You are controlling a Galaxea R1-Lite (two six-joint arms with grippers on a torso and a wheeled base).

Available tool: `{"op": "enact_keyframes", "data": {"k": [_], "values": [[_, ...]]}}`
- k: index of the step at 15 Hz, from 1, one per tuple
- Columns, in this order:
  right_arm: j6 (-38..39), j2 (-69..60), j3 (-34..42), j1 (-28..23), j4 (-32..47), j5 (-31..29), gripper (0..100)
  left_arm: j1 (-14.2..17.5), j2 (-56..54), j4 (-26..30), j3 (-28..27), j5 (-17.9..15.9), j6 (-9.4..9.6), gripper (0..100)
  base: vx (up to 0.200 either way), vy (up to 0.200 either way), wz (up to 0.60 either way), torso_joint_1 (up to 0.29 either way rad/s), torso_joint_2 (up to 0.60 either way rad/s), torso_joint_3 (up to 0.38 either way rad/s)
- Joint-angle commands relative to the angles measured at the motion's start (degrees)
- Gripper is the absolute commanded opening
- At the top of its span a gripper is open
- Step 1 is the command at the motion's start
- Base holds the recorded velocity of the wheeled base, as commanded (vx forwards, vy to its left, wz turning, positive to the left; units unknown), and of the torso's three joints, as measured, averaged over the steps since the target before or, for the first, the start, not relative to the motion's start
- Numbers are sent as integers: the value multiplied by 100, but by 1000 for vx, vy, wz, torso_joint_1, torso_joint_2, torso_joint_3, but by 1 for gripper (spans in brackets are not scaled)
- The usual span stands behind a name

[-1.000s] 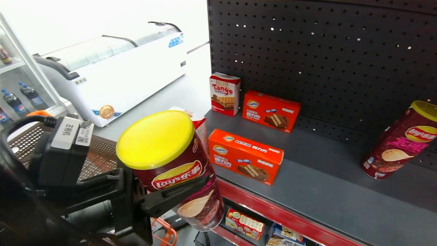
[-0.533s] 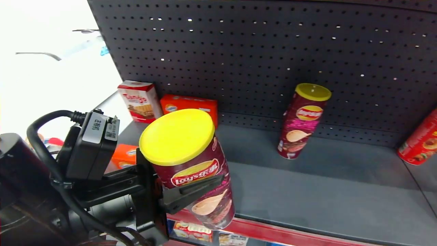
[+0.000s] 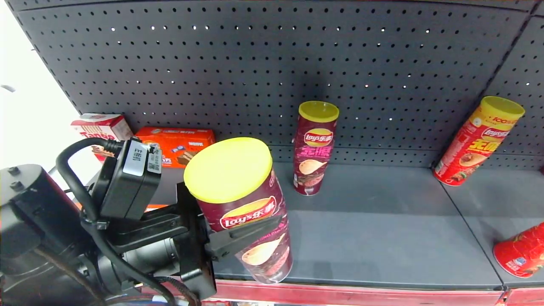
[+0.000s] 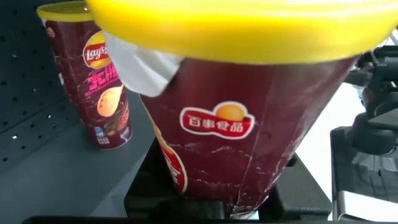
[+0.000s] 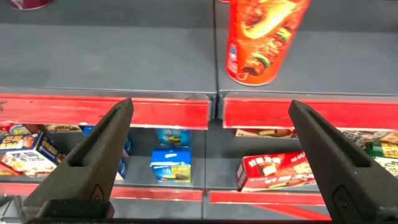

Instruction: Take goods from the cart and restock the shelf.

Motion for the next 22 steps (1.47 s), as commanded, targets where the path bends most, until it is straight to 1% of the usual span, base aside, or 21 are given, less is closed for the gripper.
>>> {"op": "enact_keyframes", "data": {"k": [1,5,6,7,13,16,22], "values": [[6,6,0,0,-1,1,100,5,60,-2,-2,-1,2,0,0,0,0,0,0,0],[6,6,0,0,-1,1,100,23,166,-2,-81,7,2,0,0,0,0,0,0,0],[6,6,0,0,-1,1,100,40,175,-2,-90,7,2,0,0,0,-600,2,-2,12],[-2,-3,0,0,-1,1,100,146,183,-2,-99,7,2,0,0,0,0,0,0,0],[-2,6,0,0,-1,1,100,392,227,-64,-134,7,2,0,0,0,0,0,0,0],[-2,6,0,0,-1,1,100,400,254,-64,-213,7,2,0,0,0,0,0,0,0],[-20,6,0,0,8,18,100,418,69,-64,-90,16,2,0,0,0,0,0,0,0]]}}
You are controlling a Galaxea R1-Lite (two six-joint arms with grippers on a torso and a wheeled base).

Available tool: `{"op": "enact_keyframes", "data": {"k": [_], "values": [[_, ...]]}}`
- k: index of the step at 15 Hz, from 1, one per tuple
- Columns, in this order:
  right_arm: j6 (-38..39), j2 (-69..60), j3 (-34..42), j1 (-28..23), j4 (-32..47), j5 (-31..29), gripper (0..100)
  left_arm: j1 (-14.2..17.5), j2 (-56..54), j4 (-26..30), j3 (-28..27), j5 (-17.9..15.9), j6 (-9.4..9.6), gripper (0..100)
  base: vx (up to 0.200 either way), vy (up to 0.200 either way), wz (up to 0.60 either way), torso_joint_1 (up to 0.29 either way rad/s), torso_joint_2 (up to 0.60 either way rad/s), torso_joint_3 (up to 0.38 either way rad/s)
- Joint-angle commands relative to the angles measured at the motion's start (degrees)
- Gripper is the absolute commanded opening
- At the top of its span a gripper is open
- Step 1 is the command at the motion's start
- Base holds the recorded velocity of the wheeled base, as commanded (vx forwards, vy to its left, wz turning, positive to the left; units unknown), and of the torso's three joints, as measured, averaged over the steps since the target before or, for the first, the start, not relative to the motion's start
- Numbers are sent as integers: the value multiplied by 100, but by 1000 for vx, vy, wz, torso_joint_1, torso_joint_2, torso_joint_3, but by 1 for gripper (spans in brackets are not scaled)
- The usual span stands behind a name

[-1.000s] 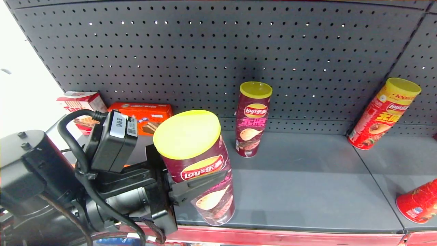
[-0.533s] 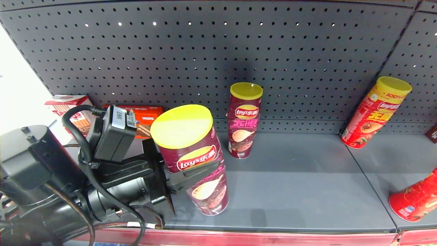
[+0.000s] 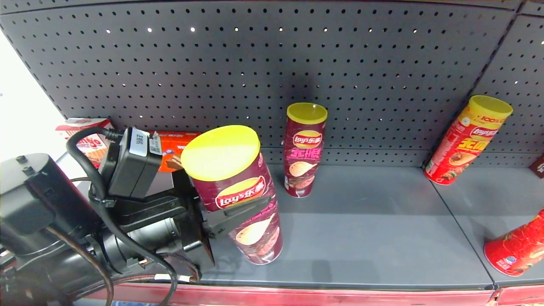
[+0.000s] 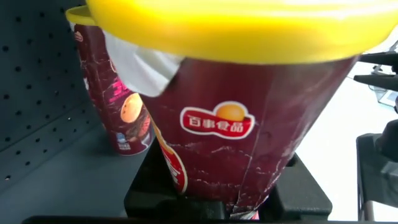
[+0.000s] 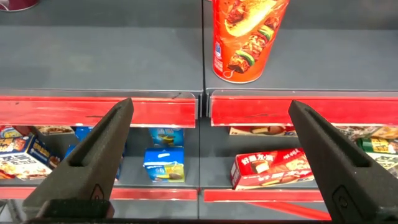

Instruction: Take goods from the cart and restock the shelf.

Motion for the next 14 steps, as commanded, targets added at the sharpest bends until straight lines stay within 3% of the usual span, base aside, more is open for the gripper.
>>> {"op": "enact_keyframes", "data": {"k": [1,8,9,10,14], "values": [[7,-3,-9,8,8,22,100,1,-66,-2,74,2,-1,0,0,0,0,0,0,0],[60,14,-62,-18,-9,58,100,71,-75,16,118,2,-10,0,0,0,0,0,0,0],[253,304,-809,-36,-36,84,100,177,-75,16,118,-7,-10,0,0,0,0,0,0,0],[614,1473,-1758,167,131,233,100,247,-75,-2,109,-7,-10,0,0,0,0,0,0,0],[-2,1781,-1916,887,210,866,100,238,-75,-2,109,-16,-1,0,0,0,0,0,0,0]]}}
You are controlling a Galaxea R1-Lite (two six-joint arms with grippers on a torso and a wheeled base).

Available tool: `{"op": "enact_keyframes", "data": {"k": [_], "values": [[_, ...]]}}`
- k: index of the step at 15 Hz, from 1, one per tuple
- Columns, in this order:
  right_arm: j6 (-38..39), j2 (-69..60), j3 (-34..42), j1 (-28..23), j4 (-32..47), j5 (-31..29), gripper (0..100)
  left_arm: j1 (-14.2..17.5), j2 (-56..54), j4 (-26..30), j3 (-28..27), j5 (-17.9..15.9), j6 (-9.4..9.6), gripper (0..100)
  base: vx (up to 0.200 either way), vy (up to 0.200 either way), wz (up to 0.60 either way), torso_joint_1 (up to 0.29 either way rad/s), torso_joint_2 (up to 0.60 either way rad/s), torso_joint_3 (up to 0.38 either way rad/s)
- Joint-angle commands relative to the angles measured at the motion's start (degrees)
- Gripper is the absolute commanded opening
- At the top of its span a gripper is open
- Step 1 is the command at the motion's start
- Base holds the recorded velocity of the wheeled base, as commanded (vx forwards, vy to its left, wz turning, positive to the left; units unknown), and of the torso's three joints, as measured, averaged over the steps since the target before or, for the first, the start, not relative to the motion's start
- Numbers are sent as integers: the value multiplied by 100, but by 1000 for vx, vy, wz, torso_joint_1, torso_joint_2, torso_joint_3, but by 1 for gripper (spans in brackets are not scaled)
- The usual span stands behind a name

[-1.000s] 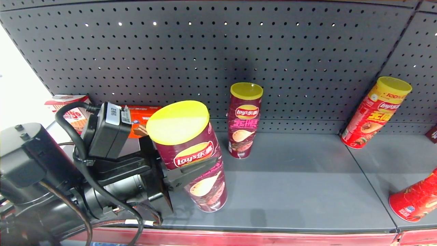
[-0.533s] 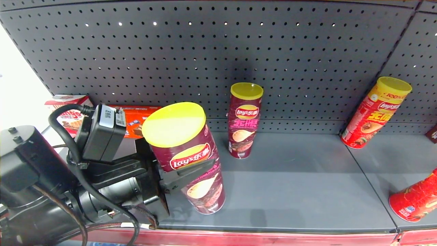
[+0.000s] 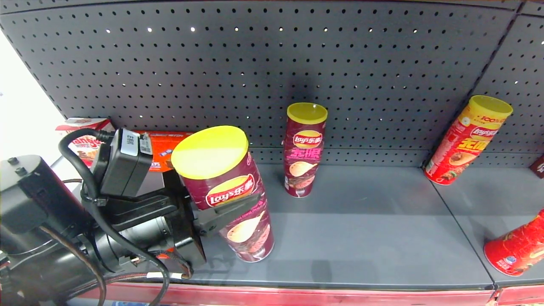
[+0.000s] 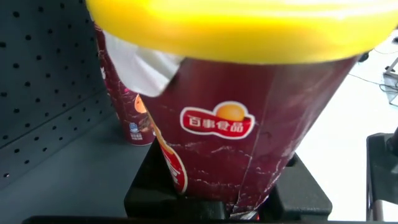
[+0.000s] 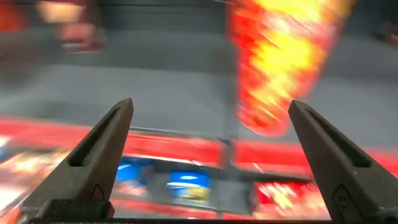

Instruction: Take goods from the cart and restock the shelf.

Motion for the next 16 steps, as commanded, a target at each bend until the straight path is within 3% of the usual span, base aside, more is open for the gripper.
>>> {"op": "enact_keyframes", "data": {"k": [1,3,4,8,9,12,16], "values": [[-91,881,-607,558,80,428,100,10,12,-2,-10,-1,2,0,0,0,0,0,0,0],[-117,1602,-1038,1032,107,920,100,2,56,-2,-10,-1,2,0,0,0,0,0,0,0],[-117,1857,-1205,1155,133,964,100,10,56,-2,-10,-1,2,0,0,0,0,0,0,0],[-126,3360,-2005,2676,-52,911,100,37,56,-2,-1,7,2,0,0,0,0,0,0,0],[-143,3703,-2031,2860,-280,841,100,37,74,-2,-10,7,2,0,0,0,0,0,0,0],[-504,4414,-2119,2983,-886,683,100,46,118,-2,-19,16,-7,0,0,0,0,0,0,0],[-530,5249,-2760,3027,-983,753,100,54,118,-2,-10,7,-7,0,0,0,0,0,0,0]]}}
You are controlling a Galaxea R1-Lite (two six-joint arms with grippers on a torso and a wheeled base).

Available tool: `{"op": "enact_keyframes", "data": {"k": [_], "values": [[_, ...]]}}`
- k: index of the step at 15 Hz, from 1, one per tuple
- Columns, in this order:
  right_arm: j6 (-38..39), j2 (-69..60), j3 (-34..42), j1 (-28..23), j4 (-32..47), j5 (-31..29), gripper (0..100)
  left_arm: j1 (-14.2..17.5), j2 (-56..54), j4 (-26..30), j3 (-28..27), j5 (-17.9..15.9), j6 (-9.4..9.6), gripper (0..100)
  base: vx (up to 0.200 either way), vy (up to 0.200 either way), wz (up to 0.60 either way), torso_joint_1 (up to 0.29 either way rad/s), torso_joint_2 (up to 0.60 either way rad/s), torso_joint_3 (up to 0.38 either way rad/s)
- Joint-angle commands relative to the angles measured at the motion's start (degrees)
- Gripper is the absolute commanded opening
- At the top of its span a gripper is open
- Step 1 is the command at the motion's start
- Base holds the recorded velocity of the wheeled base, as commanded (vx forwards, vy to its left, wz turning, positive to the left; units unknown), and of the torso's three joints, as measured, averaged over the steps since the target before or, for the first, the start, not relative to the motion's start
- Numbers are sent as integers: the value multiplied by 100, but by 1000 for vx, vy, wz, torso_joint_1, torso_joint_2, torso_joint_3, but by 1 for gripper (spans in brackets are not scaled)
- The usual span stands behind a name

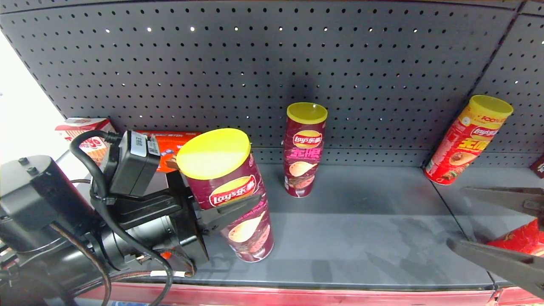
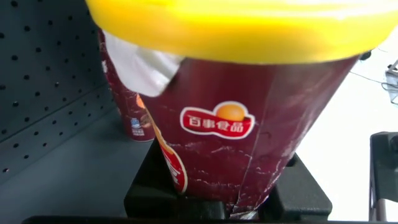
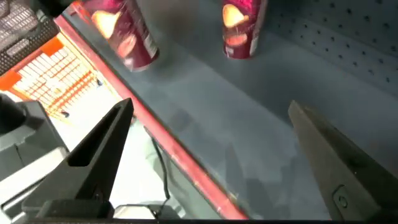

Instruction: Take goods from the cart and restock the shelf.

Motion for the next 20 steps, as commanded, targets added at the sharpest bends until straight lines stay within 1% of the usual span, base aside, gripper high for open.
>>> {"op": "enact_keyframes", "data": {"k": [1,3,5,6,7,9,10,11,12,13,15,16,18,20], "values": [[-15,667,-317,11,-112,125,100,2,8,-2,-2,1,-2,0,0,0,0,0,0,0],[-15,1141,-677,-6,-103,248,100,2,8,-2,-11,1,-11,0,0,0,0,0,0,0],[-164,1739,-967,-6,-244,318,100,81,-27,-54,-20,1,-134,0,0,0,0,0,0,0],[-243,1889,-1020,-15,-323,406,100,90,-27,-72,-37,1,-152,0,0,0,0,0,0,0],[-305,2205,-1064,-94,-534,713,100,169,-36,-81,-81,1,-169,0,0,0,0,0,0,0],[-709,2811,-1090,-525,-1325,1513,100,301,-27,-72,-327,-43,-169,0,0,0,0,0,0,0],[-709,2811,-1090,-525,-1325,1513,100,301,-27,-72,-327,-43,-169,0,0,0,0,0,0,0],[-849,3198,-1204,-666,-1782,1768,100,301,-27,33,-477,-51,-301,0,0,0,0,0,0,0],[-867,3374,-1371,-657,-1808,1803,100,292,-27,77,-538,-60,-363,0,0,0,0,0,0,0],[-885,3550,-1503,-648,-1834,1856,100,301,-19,86,-564,-78,-363,0,0,0,0,0,0,0],[-1069,3769,-1688,-710,-2028,2339,100,310,8,86,-600,-201,-363,0,0,0,0,0,0,0],[-1342,4033,-1811,-833,-2362,2647,100,310,17,86,-591,-210,-363,0,0,0,0,0,0,0],[-1456,4446,-1960,-1000,-2995,2726,100,371,17,86,-573,-297,-371,0,0,0,0,0,0,0],[-1447,4587,-2004,-1000,-3074,2717,100,468,34,77,-538,-394,-363,0,0,0,0,0,0,0]]}}
